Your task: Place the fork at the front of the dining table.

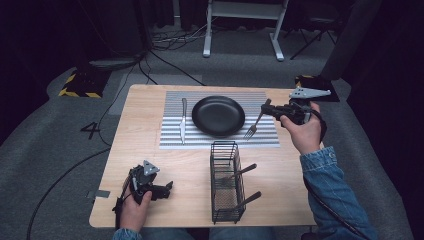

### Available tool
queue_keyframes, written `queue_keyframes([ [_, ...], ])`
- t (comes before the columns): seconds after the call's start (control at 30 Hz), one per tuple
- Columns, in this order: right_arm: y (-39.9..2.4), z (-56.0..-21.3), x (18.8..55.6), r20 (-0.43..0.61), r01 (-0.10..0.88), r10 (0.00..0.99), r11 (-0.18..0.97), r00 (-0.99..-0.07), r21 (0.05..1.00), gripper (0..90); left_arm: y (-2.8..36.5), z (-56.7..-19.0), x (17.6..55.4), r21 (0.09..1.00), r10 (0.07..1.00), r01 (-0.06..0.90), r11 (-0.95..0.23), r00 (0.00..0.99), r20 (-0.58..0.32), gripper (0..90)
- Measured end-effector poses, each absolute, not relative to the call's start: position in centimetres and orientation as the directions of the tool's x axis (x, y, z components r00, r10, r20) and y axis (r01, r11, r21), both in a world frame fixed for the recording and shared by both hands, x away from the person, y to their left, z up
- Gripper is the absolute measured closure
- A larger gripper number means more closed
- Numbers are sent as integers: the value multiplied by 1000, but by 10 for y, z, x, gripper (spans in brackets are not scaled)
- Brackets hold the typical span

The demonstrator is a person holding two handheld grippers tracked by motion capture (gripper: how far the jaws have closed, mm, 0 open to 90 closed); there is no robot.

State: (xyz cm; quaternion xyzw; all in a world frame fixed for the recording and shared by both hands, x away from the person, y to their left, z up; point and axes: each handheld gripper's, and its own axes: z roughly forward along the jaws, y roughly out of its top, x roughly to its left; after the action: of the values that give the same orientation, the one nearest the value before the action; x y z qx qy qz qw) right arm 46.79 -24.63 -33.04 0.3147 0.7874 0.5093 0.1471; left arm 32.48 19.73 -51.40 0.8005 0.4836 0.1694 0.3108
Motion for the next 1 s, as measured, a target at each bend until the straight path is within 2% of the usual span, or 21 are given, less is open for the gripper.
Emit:
queue_keyframes([
  [0.47, -238, -365, 491, 115, 378, 642, 289, -758, 880, 873, 197, -514, 324, 662, 882, 670, -336, 471, -28, 2],
  [1.0, -224, -384, 503, 149, 412, 633, 291, -760, 863, 873, 197, -514, 324, 661, 881, 670, -338, 472, -28, 2],
])
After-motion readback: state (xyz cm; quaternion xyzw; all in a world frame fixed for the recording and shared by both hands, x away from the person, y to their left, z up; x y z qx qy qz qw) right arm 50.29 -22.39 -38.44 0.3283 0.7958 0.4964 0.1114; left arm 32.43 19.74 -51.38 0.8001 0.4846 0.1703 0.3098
